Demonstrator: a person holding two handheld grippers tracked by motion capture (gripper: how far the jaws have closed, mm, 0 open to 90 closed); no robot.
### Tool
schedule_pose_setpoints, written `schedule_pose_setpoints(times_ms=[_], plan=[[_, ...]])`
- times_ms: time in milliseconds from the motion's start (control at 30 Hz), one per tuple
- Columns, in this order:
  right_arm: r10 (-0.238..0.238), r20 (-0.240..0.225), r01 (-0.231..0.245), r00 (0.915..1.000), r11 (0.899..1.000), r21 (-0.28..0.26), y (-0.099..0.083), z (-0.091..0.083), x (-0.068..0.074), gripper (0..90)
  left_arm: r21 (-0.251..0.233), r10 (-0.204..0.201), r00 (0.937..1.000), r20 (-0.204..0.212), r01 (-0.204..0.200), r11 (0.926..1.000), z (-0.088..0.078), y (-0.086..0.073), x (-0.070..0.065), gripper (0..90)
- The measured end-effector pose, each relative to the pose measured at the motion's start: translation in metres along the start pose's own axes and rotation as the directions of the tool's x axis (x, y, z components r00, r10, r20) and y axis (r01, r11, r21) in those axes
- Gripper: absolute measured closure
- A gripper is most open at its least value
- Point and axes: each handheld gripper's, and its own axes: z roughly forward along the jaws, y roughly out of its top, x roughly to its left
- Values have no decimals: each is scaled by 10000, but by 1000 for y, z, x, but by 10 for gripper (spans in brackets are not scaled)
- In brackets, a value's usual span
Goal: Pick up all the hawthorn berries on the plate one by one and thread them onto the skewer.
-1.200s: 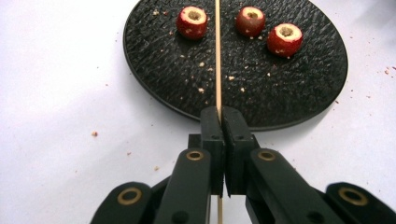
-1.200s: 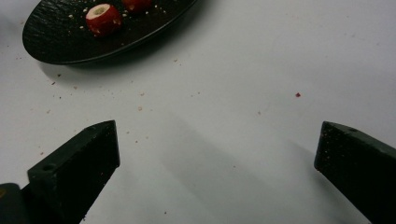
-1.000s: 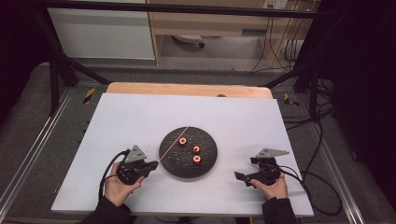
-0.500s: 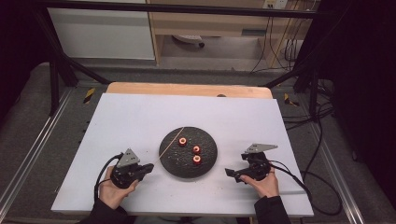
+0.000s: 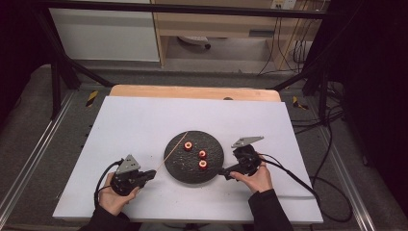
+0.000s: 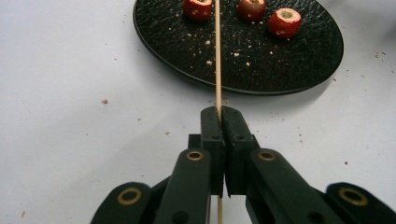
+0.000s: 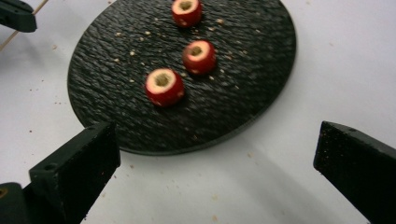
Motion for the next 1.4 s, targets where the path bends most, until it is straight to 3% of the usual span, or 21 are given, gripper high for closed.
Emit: schedule_pose_setpoints(times_ms=[367, 467, 700, 833, 900, 1133, 1400], plan=[[-446, 236, 424, 9987, 9953, 872, 33, 18, 17, 11, -34, 12, 10000, 72, -12, 10000, -1, -2, 1, 878], [-555, 95, 540, 9984, 9918, 1157, 39, 25, 21, 36, -12, 20, 10000, 75, -20, 10000, -1, -2, 1, 879], [-1151, 111, 1104, 9933, 9720, 2074, 50, 41, 28, 100, 21, 48, 10000, 73, -48, 10000, 0, -2, 1, 879], [-1335, -104, 1321, 9910, 9619, 2393, 55, 47, 29, 179, 27, 48, 10000, 82, -48, 10000, 0, -2, 1, 879], [-1408, -238, 1420, 9897, 9514, 2732, 58, 52, 32, 243, 20, 52, 10000, 85, -52, 10000, 0, -2, 1, 879], [-1023, -262, 1053, 9944, 9410, 3216, 61, 62, 31, 354, 27, 53, 9999, 105, -53, 10000, 0, -2, 1, 878], [-467, -276, 533, 9985, 9382, 3421, 62, 68, 29, 485, 33, 78, 9999, 120, -78, 10000, 0, -2, 0, 879]])
